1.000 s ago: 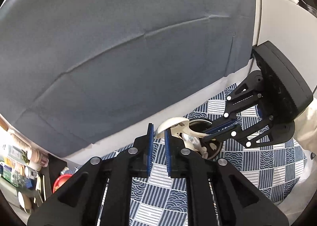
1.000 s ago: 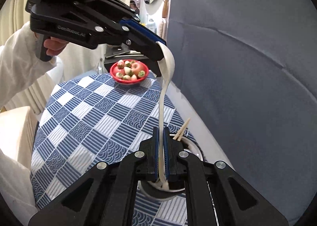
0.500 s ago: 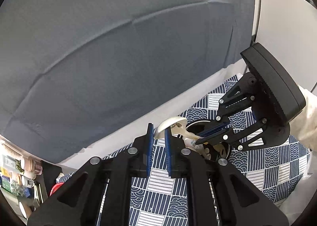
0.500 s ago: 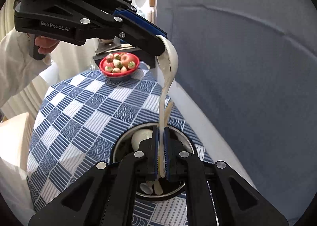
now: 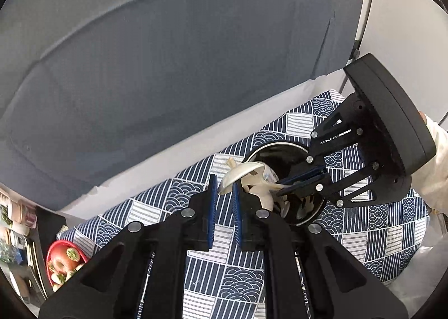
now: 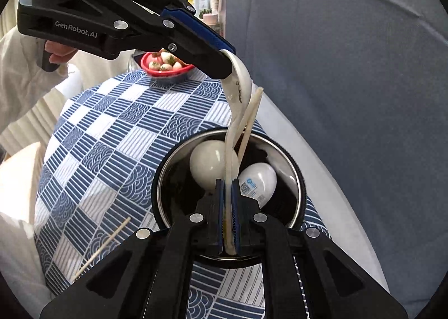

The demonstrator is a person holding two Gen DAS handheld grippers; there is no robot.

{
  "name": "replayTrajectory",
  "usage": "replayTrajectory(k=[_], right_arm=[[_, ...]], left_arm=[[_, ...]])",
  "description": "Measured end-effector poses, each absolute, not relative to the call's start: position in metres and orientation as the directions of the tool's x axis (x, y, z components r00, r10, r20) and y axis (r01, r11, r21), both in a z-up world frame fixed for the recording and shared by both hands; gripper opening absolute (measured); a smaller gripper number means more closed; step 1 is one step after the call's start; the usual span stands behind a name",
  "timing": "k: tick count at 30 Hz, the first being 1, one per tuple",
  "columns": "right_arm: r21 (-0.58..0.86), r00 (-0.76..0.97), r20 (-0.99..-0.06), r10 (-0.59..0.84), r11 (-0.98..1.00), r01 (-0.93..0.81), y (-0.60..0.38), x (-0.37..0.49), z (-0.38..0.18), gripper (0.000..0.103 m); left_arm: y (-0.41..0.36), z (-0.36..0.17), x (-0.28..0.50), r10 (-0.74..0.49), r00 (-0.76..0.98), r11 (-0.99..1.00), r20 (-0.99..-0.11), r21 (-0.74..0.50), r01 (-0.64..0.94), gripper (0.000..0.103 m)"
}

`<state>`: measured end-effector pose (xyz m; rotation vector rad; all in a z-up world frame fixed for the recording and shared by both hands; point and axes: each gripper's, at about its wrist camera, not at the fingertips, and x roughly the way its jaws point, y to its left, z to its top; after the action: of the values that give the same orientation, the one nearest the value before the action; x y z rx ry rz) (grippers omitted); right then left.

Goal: Organize utensils
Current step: 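Lower the spoon handle-first into the black cup with the right tool, then open both tools to release the spoon and pull back from the cup, then move both tools down toward the two wooden chopsticks on the cloth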

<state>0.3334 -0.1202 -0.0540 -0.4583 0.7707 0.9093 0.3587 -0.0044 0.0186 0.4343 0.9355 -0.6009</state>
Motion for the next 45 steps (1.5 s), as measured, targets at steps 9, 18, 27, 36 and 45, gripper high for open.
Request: replayTrajectory(k=[9, 18, 27, 36, 45], right_arm=[[-0.11, 0.465, -0.73, 0.5, 0.586, -0.803, -0.125, 0.323, -0.044, 0.052], [-0.233, 0.613, -0.649, 0.452, 0.649, -0.724, -0.138, 0.289, -0.008, 0.086], [-0.224, 0.646, -0.633, 0.427, 0.698, -0.681, -0.143, 0.26, 0.0, 0.089], [-0.194, 0.62, -0.66, 0.425, 0.7, -0.687, -0.145, 0.216, -0.004, 0.089], [-0.172, 0.543, -0.736, 0.403, 0.665, -0.727, -0.147, 0.167, -0.036, 0.089]], left_arm=[[0.009, 0.026, 0.341, -0.246, 0.524, 0.796, -0.816, 0.138, 0.59, 0.071], [0.035, 0.04, 0.307, -0.178, 0.63, 0.869, -0.756, 0.18, 0.462, 0.097], [0.062, 0.026, 0.273, -0.147, 0.626, 0.931, -0.766, 0.107, 0.35, 0.097], [0.072, -0.003, 0.233, -0.109, 0.589, 0.955, -0.8, 0.081, 0.287, 0.097], [0.06, -0.04, 0.193, -0.07, 0.549, 0.96, -0.833, 0.094, 0.264, 0.097]])
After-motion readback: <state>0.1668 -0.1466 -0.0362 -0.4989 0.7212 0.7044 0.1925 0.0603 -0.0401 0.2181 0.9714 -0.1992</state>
